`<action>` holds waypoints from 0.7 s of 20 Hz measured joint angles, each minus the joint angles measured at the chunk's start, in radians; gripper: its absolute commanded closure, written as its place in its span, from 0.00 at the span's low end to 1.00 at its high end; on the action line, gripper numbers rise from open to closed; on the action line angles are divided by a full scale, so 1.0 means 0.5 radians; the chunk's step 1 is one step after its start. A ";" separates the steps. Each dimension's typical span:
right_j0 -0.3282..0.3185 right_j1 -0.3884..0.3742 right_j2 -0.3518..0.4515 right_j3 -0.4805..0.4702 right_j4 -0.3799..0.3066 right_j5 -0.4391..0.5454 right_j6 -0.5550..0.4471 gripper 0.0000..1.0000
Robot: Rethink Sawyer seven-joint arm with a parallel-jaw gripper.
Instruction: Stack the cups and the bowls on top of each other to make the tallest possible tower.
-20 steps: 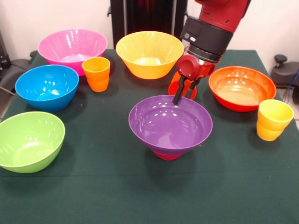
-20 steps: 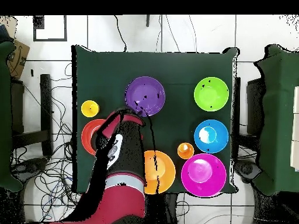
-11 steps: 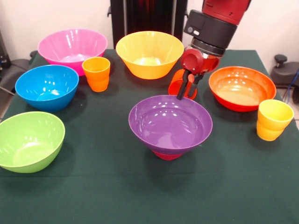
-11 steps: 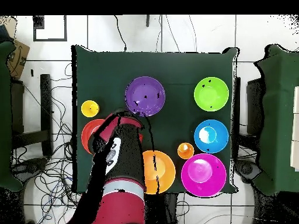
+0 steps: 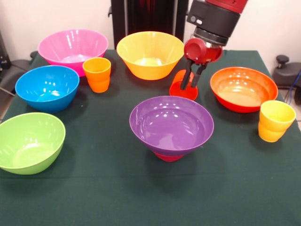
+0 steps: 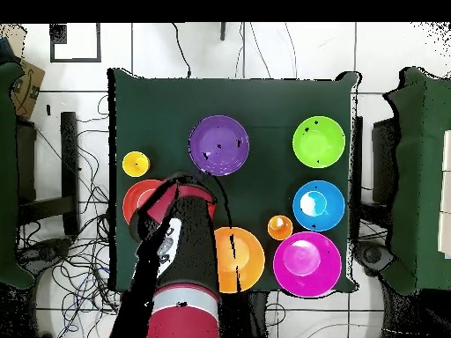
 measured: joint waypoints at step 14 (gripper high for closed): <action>-0.355 -0.295 0.159 0.320 0.000 0.012 -0.015 0.00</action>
